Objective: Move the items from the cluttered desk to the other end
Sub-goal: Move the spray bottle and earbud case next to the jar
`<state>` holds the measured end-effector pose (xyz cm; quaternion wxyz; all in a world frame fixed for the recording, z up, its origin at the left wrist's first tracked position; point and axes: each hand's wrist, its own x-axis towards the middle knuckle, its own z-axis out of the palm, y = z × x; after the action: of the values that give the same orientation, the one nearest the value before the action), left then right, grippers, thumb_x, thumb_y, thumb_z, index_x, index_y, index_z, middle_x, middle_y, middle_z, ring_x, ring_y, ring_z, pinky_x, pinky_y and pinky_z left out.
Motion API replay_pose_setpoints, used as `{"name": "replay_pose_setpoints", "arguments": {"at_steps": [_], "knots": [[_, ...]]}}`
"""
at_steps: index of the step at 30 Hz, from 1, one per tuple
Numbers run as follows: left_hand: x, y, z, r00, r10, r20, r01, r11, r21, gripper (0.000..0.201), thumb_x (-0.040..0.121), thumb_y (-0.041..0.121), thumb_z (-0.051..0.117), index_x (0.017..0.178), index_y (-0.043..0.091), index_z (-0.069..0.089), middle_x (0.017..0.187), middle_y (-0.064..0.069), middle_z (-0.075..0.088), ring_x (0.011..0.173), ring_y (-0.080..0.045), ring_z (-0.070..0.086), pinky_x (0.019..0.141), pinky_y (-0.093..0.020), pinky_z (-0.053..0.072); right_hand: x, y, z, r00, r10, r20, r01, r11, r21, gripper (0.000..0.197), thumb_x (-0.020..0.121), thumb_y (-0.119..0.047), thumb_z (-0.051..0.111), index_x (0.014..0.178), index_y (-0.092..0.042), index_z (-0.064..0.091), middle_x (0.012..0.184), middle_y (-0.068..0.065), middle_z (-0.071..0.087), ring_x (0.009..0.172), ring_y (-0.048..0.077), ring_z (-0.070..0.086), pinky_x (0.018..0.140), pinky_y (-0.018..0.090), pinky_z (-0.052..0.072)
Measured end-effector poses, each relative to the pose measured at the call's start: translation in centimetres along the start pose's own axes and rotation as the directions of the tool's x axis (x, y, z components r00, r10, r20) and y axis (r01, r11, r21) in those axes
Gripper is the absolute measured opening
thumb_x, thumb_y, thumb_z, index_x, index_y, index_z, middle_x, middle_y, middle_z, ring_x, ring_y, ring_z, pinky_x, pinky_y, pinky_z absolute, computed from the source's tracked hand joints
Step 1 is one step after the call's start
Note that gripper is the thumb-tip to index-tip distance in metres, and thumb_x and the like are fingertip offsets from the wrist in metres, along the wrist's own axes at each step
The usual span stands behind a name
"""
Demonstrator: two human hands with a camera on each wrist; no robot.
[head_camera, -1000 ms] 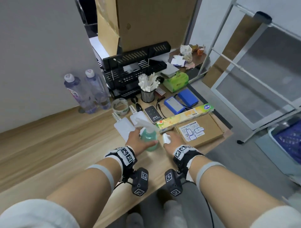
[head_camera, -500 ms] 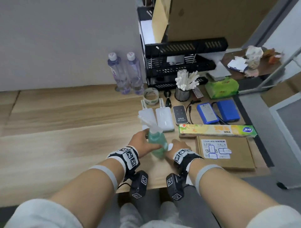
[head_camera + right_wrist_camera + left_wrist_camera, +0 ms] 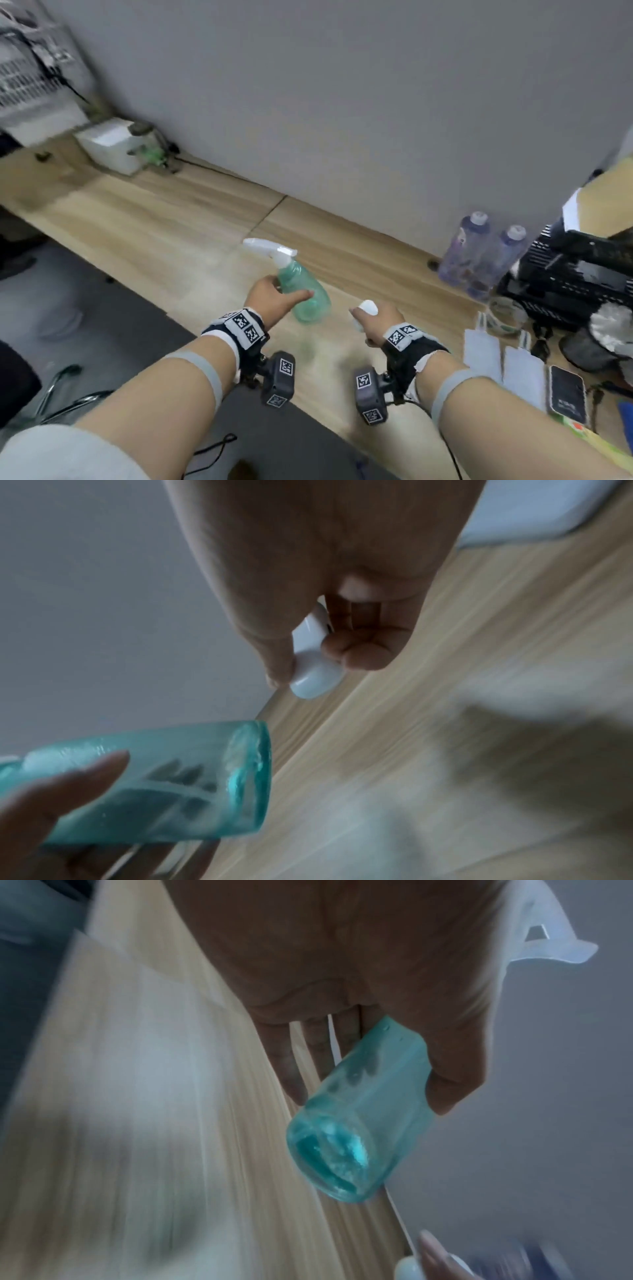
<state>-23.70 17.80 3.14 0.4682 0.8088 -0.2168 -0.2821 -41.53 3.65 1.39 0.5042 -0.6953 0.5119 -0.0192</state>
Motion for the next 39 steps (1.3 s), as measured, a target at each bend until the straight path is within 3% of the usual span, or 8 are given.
{"name": "replay_pose_setpoints", "arguments": {"at_steps": [3,7,11,16,19,21,26,39], "knots": [[2.6,-1.3,-8.9,0.991,-0.009,-0.130,-0.003,0.996,-0.090,0.084,0.044,0.058,0.086,0.114,0.014,0.069,0.104,0.000,0.073,0.098,-0.018,0.070,0.090,-0.045,0.059,0.6,-7.6,5.3,0.998,-0.044,0.037,0.038,0.989,0.145,0.022,0.089,-0.030,0.068,0.095,-0.010,0.061,0.078,0.008,0.060,0.056,0.020,0.055,0.055,0.034,0.058],[6.0,-3.2,-20.1,0.973,-0.021,-0.230,-0.016,0.988,-0.155,0.063,0.049,0.056,0.086,0.102,0.022,0.072,0.098,0.007,0.075,0.095,-0.015,0.071,0.090,-0.044,0.059,1.6,-16.6,13.7,0.995,-0.071,0.073,0.050,0.967,0.250,0.032,0.092,-0.025,0.065,0.113,-0.001,0.060,0.088,0.014,0.060,0.058,0.020,0.055,0.044,0.024,0.054],[8.6,-5.0,-30.2,0.953,-0.027,-0.301,-0.036,0.979,-0.203,0.060,0.051,0.054,0.086,0.101,0.023,0.072,0.098,0.006,0.074,0.096,-0.015,0.071,0.089,-0.043,0.059,2.2,-24.1,21.9,0.987,-0.102,0.127,0.047,0.926,0.375,0.025,0.095,-0.021,0.062,0.112,-0.003,0.058,0.080,0.010,0.057,0.058,0.017,0.051,0.052,0.028,0.054],[11.7,-6.4,-39.2,0.938,-0.027,-0.345,-0.061,0.968,-0.242,0.068,0.051,0.056,0.085,0.108,0.023,0.071,0.102,0.008,0.074,0.098,-0.015,0.070,0.090,-0.042,0.060,3.7,-31.0,28.8,0.975,-0.148,0.165,0.068,0.909,0.412,0.022,0.094,-0.021,0.064,0.108,-0.004,0.062,0.074,0.008,0.056,0.053,0.016,0.048,0.053,0.027,0.050],[12.3,-5.9,-41.0,0.934,-0.019,-0.356,-0.063,0.974,-0.218,0.058,0.056,0.054,0.085,0.103,0.024,0.072,0.099,0.008,0.075,0.096,-0.015,0.071,0.086,-0.042,0.061,4.7,-33.0,29.9,0.969,-0.174,0.175,0.089,0.908,0.410,0.021,0.094,-0.020,0.063,0.108,-0.004,0.059,0.077,0.010,0.057,0.054,0.017,0.051,0.054,0.028,0.051],[18.2,-7.8,-47.1,0.926,-0.040,-0.375,-0.053,0.970,-0.235,0.046,0.064,0.048,0.087,0.100,0.024,0.071,0.098,0.008,0.074,0.094,-0.015,0.071,0.085,-0.042,0.062,9.5,-39.0,36.4,0.966,-0.171,0.194,0.081,0.913,0.400,0.020,0.095,-0.020,0.063,0.106,-0.005,0.057,0.080,0.011,0.058,0.055,0.017,0.052,0.054,0.028,0.051],[20.8,-7.8,-48.8,0.931,-0.049,-0.361,-0.036,0.974,-0.223,0.043,0.072,0.040,0.086,0.106,0.023,0.069,0.102,0.009,0.070,0.098,-0.016,0.069,0.083,-0.039,0.062,12.0,-41.7,38.9,0.963,-0.181,0.202,0.091,0.917,0.388,0.025,0.093,-0.023,0.064,0.109,-0.004,0.057,0.085,0.013,0.061,0.056,0.018,0.058,0.051,0.026,0.050],[45.0,-13.7,-59.9,0.939,-0.192,-0.286,0.176,0.981,-0.084,0.089,0.045,0.064,0.081,0.120,0.020,0.064,0.112,0.003,0.070,0.103,-0.021,0.069,0.093,-0.044,0.057,31.1,-53.2,51.7,0.978,0.005,0.209,-0.093,0.904,0.417,0.022,0.094,-0.023,0.061,0.111,-0.008,0.059,0.082,0.008,0.064,0.061,0.015,0.063,0.053,0.025,0.051]]}}
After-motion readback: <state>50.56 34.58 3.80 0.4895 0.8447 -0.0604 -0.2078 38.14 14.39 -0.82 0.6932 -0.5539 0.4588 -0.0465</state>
